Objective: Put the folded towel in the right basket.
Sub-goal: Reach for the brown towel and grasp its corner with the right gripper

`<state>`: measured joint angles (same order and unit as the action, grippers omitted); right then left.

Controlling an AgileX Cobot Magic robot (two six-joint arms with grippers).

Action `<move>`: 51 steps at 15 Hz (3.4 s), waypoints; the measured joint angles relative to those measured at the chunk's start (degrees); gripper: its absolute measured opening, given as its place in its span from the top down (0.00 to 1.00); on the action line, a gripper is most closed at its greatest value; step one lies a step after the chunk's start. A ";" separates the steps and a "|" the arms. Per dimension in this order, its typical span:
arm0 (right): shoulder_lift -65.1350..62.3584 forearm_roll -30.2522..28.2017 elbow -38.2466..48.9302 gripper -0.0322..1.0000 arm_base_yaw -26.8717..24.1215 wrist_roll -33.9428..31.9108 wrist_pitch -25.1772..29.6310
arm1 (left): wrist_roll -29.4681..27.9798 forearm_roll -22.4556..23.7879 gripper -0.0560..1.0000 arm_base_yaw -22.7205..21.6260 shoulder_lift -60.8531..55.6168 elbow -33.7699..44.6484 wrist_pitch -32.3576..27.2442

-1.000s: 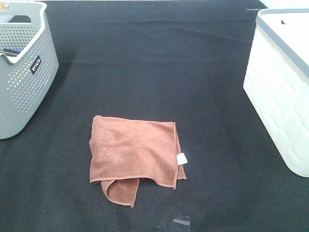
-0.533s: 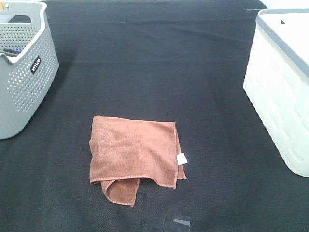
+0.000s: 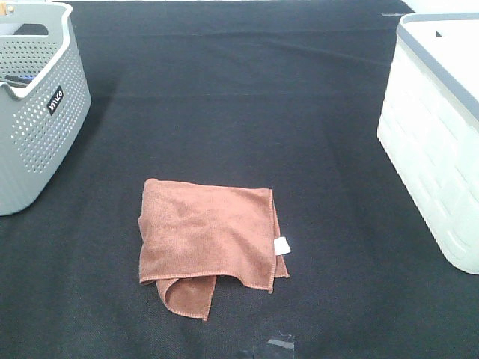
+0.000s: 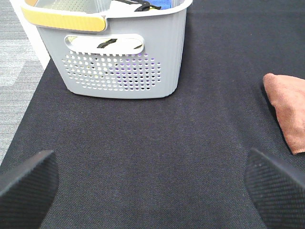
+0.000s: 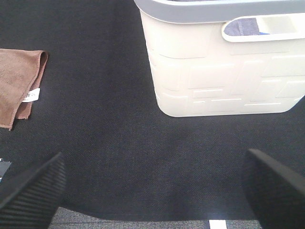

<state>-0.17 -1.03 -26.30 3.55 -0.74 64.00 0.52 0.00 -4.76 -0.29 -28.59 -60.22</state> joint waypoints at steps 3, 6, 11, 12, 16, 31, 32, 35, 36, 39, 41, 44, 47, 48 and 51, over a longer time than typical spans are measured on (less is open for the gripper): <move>0.00 0.00 0.00 0.04 0.00 0.00 0.00 | 0.00 0.00 0.01 0.00 0.00 0.00 0.00; 0.00 0.00 0.00 0.04 0.00 0.00 0.00 | 0.00 0.00 0.01 0.00 0.00 0.00 0.00; 0.00 0.06 0.00 0.04 0.00 0.00 0.00 | 0.00 0.00 0.01 0.00 0.00 0.00 0.00; 0.00 0.06 0.00 0.04 0.00 0.00 0.00 | 0.00 0.00 0.01 0.00 0.00 0.00 0.00; 0.00 0.06 0.00 0.04 0.00 0.00 0.00 | 0.00 0.00 0.01 0.00 0.00 0.00 0.00; 0.00 0.06 0.00 0.04 0.00 0.17 0.00 | 0.00 0.40 0.01 0.00 0.00 0.00 0.00; 0.00 -0.17 0.00 0.04 0.00 0.17 -0.06 | 0.00 0.40 0.01 0.00 0.00 0.00 0.00; 7.96 0.23 -3.32 0.04 0.00 -0.46 -1.49 | 0.00 0.40 0.01 0.00 0.00 0.00 0.00; 14.73 2.06 -5.90 0.04 0.00 -0.57 -1.60 | 0.00 0.40 0.01 0.00 0.00 0.00 0.00; 33.63 11.23 -15.36 0.04 0.00 -0.17 -3.15 | 0.00 0.40 0.01 0.00 0.00 0.00 0.00; 45.44 19.25 -20.91 0.04 0.00 5.44 -3.50 | 0.00 0.40 0.01 0.00 0.00 0.00 0.00; 52.43 28.76 -24.35 0.04 0.00 10.83 -3.78 | 0.00 0.40 0.01 0.00 0.00 0.00 0.00; 68.12 41.54 -27.39 0.04 4.13 18.28 -10.83 | 0.00 0.40 0.01 0.00 0.00 0.00 0.00; 70.93 41.83 -27.73 0.04 6.02 18.33 -12.09 | 0.00 0.40 0.01 0.00 0.00 0.00 0.00; 88.41 42.86 -31.63 0.04 15.81 18.79 -18.74 | 0.00 0.40 0.01 0.00 0.00 0.00 0.00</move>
<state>88.24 41.83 -57.93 19.37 18.05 45.26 0.52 0.40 -4.76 -0.29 -28.59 -60.22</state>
